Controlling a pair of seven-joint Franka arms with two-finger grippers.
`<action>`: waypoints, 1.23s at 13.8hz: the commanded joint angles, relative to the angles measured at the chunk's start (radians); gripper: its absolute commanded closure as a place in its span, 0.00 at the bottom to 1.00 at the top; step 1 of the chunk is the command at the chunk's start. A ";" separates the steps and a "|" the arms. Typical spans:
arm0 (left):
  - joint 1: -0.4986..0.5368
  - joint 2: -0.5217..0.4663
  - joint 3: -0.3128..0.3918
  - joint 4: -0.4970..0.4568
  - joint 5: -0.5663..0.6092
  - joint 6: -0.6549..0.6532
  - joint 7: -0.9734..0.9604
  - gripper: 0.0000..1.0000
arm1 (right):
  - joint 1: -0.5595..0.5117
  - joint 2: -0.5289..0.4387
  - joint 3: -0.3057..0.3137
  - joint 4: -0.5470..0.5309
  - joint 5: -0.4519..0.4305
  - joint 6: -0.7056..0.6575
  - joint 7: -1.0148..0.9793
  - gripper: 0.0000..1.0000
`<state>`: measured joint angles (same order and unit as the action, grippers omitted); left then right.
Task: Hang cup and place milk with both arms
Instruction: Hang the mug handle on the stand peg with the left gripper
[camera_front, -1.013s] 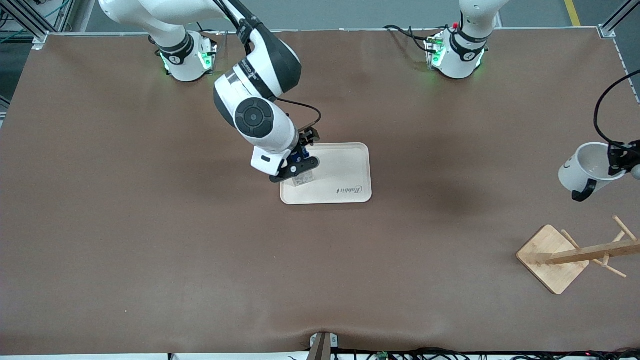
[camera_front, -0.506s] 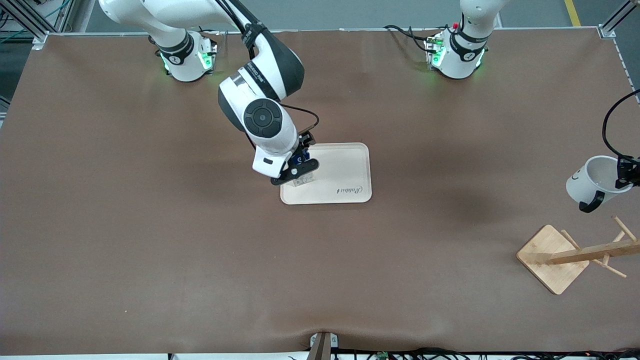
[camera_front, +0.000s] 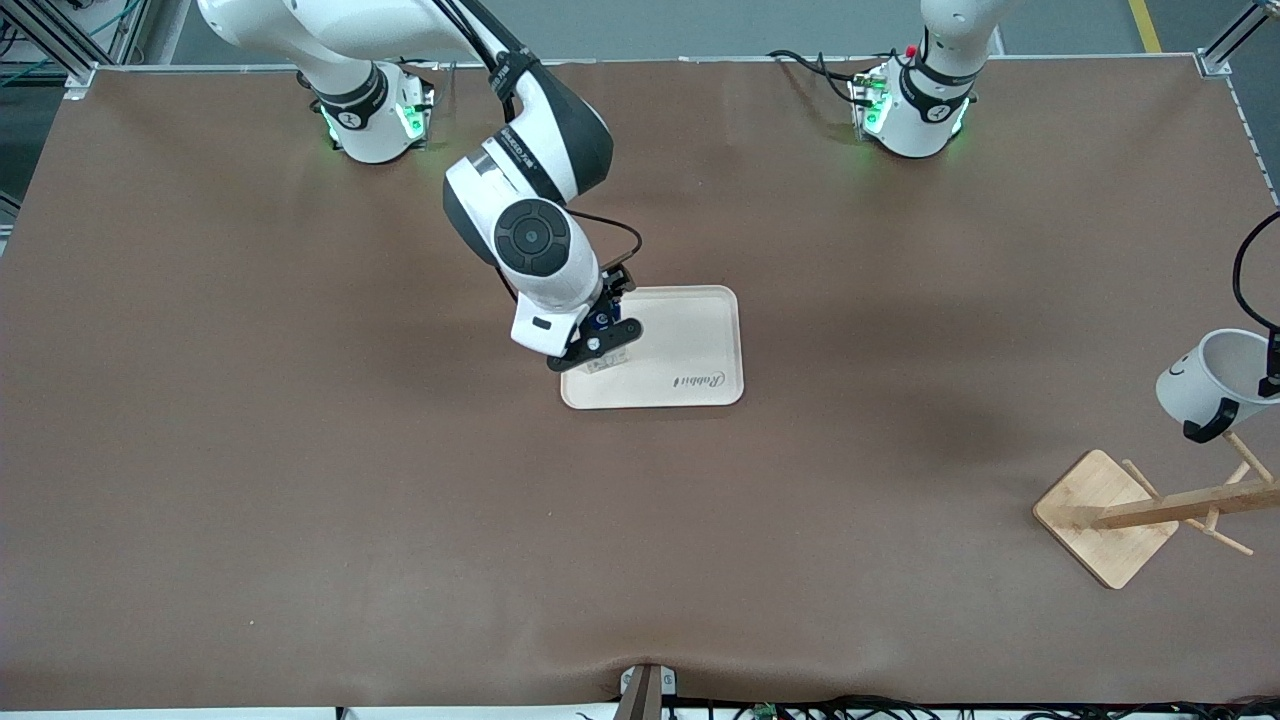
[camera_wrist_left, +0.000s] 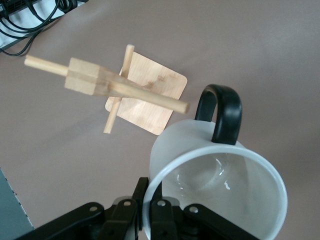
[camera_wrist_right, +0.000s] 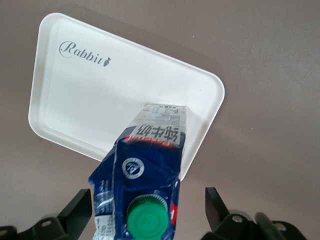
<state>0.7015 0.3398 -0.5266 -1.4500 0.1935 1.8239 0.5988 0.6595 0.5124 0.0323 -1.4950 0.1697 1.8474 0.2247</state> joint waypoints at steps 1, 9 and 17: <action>0.009 0.034 -0.010 0.051 0.011 -0.003 0.021 1.00 | -0.003 0.008 -0.005 -0.005 0.001 0.009 -0.017 0.00; 0.042 0.103 -0.010 0.080 0.006 0.043 0.042 1.00 | 0.009 0.008 -0.009 -0.002 0.031 -0.002 -0.048 0.00; 0.049 0.111 -0.018 0.079 0.000 0.057 0.019 0.00 | 0.035 0.040 -0.012 -0.021 0.008 0.021 -0.041 0.24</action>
<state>0.7446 0.4563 -0.5299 -1.3873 0.1935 1.8924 0.6247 0.6846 0.5505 0.0265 -1.5066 0.1881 1.8547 0.1870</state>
